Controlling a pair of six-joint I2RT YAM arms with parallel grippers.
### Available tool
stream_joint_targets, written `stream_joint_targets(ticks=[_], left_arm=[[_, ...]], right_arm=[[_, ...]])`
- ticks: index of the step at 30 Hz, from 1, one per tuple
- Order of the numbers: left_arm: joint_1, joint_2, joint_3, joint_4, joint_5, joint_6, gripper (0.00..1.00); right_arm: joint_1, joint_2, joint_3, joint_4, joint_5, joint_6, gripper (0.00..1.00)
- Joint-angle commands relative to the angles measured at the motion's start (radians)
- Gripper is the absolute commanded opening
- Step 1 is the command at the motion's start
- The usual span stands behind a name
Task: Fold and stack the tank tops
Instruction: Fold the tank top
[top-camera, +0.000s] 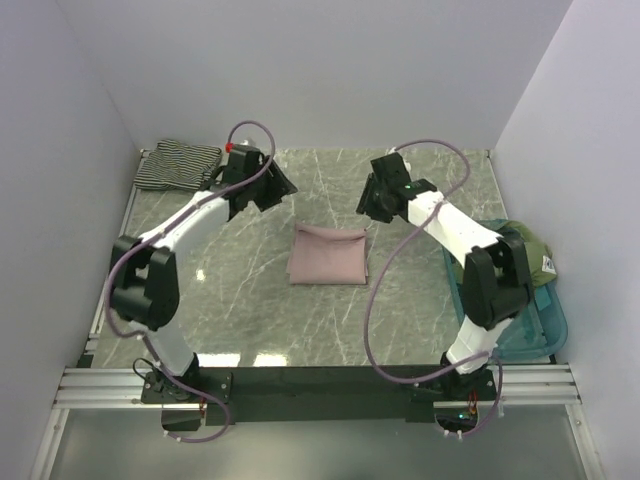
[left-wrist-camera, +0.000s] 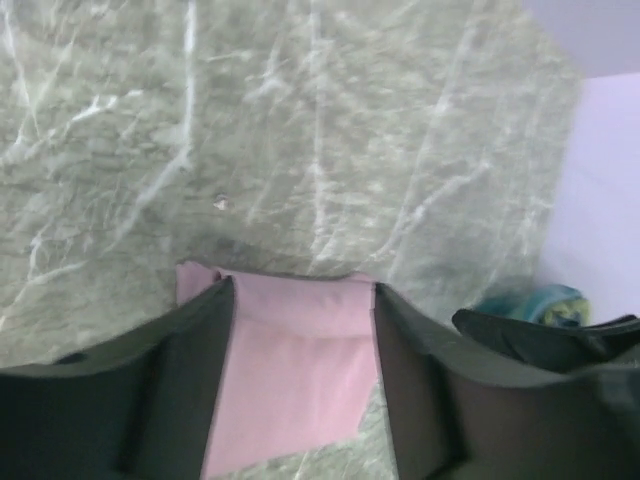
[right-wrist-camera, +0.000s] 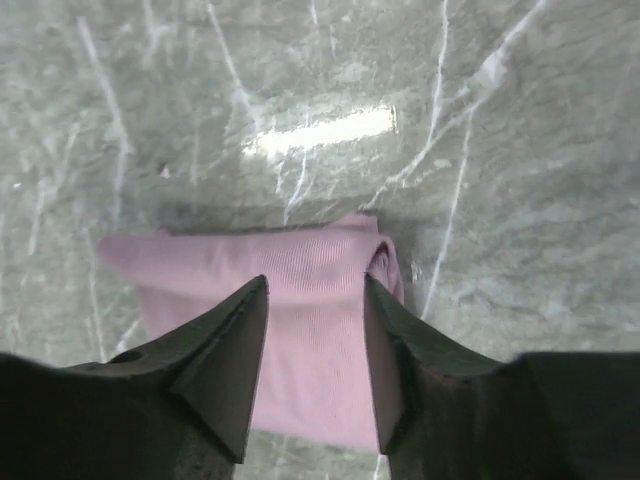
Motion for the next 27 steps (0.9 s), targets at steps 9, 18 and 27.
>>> stream_joint_targets(ticks=[9, 18, 27], left_arm=[[-0.079, -0.071, -0.184, 0.061, 0.171, 0.041, 0.15], [-0.095, 0.133, -0.051, 0.073, 0.228, 0.039, 0.11], [-0.072, 0.274, 0.100, 0.053, 0.208, 0.042, 0.22]], right_arm=[[0.125, -0.096, -0.127, 0.087, -0.052, -0.021, 0.02], [0.116, 0.048, -0.047, 0.075, -0.083, -0.056, 0.00], [0.065, 0.209, 0.103, 0.021, -0.069, -0.076, 0.00]])
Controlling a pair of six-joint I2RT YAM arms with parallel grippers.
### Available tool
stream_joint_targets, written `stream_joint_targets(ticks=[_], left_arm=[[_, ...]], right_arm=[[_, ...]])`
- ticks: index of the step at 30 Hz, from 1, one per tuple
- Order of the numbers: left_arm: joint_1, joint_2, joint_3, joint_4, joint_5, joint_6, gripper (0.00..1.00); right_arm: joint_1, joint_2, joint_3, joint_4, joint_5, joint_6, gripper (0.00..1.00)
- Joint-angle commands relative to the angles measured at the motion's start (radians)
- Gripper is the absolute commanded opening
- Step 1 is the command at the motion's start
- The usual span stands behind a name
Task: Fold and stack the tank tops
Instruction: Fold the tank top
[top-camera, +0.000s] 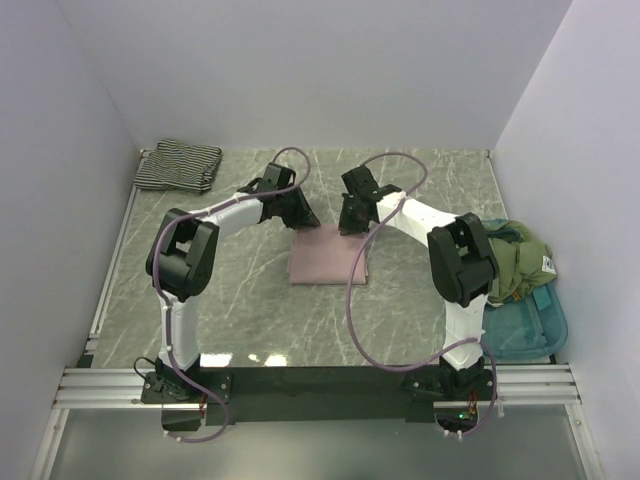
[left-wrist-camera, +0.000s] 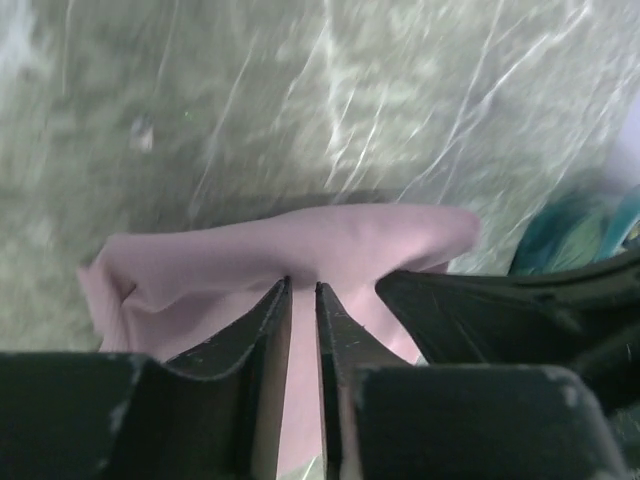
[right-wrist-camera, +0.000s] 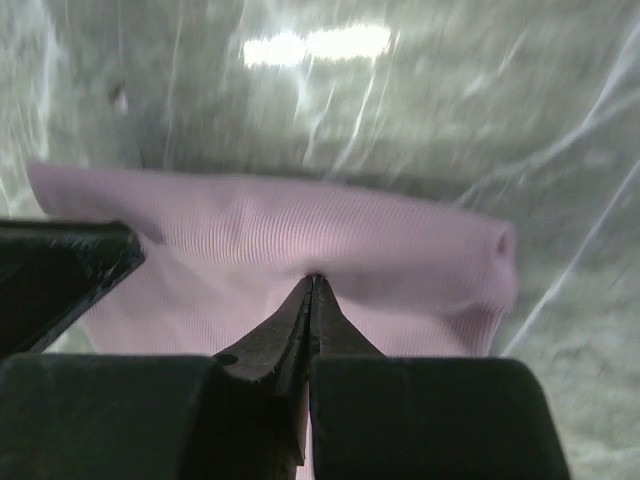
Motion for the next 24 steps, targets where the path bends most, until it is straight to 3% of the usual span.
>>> stream_joint_targets(ticks=[1, 5, 12, 24], left_arm=[[0.017, 0.036, 0.061, 0.025, 0.001, 0.010, 0.23], [0.039, 0.048, 0.049, 0.060, 0.003, 0.002, 0.32], [0.069, 0.094, 0.041, 0.064, -0.017, 0.008, 0.38], [0.099, 0.030, 0.079, 0.051, -0.054, 0.042, 0.60]], right_arm=[[-0.041, 0.043, 0.081, -0.016, 0.008, -0.024, 0.00], [-0.070, 0.063, 0.091, 0.004, -0.017, -0.024, 0.00], [-0.114, 0.125, 0.114, 0.034, -0.089, -0.025, 0.00], [-0.217, 0.088, 0.035, 0.205, -0.420, -0.027, 0.00]])
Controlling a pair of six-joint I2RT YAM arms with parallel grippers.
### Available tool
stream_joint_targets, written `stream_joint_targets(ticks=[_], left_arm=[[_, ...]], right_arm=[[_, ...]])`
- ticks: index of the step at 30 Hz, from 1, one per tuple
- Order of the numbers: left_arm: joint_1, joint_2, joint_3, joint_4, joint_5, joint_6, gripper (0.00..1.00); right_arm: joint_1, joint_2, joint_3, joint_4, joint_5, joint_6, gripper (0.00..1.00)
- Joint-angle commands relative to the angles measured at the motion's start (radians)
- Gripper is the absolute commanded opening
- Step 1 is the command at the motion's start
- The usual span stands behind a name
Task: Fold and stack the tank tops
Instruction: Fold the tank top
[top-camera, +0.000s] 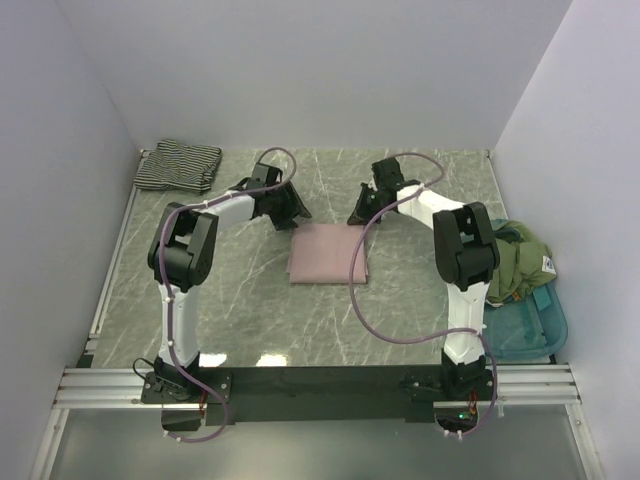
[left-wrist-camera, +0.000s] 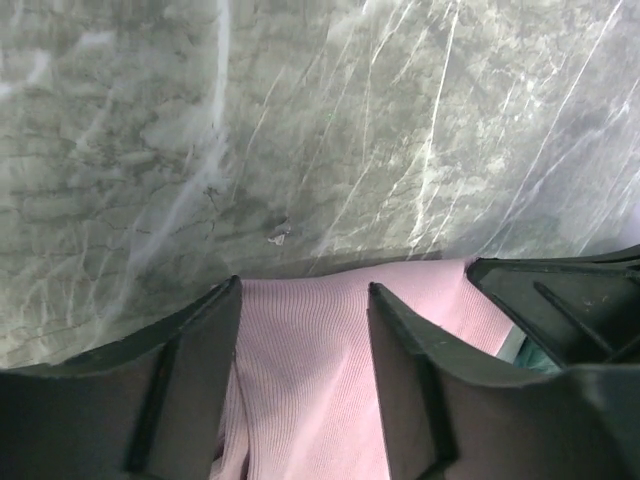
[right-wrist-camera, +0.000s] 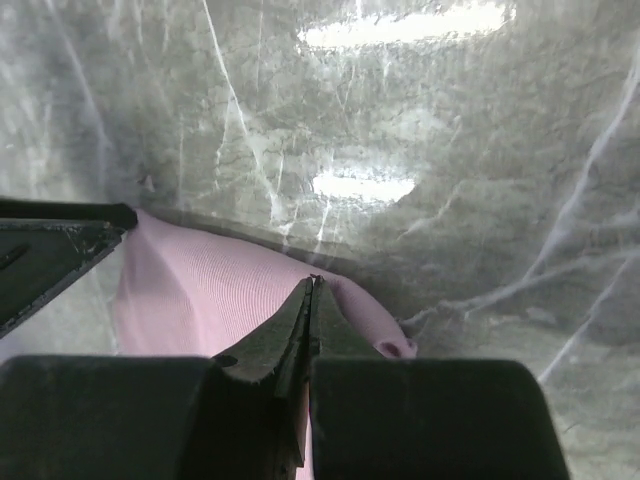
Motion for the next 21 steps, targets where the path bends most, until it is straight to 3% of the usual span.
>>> stream_joint_targets(ticks=[1, 4, 9, 17, 21], left_arm=[[0.013, -0.072, 0.057, -0.009, -0.051, 0.051, 0.62], [0.011, -0.162, 0.065, -0.078, -0.143, 0.071, 0.67], [0.011, -0.296, -0.090, -0.136, -0.229, 0.065, 0.73], [0.010, -0.438, -0.461, 0.115, 0.053, 0.056, 0.77], [0.010, -0.405, -0.509, 0.177, 0.139, 0.037, 0.77]], right_arm=[[-0.039, -0.058, -0.037, 0.096, -0.130, -0.005, 0.01], [-0.058, -0.090, -0.051, 0.099, -0.153, 0.004, 0.01], [-0.046, -0.228, -0.123, 0.106, -0.113, 0.025, 0.01], [-0.018, -0.337, -0.339, 0.214, -0.141, 0.067, 0.02], [-0.003, -0.308, -0.394, 0.248, -0.174, 0.058, 0.01]])
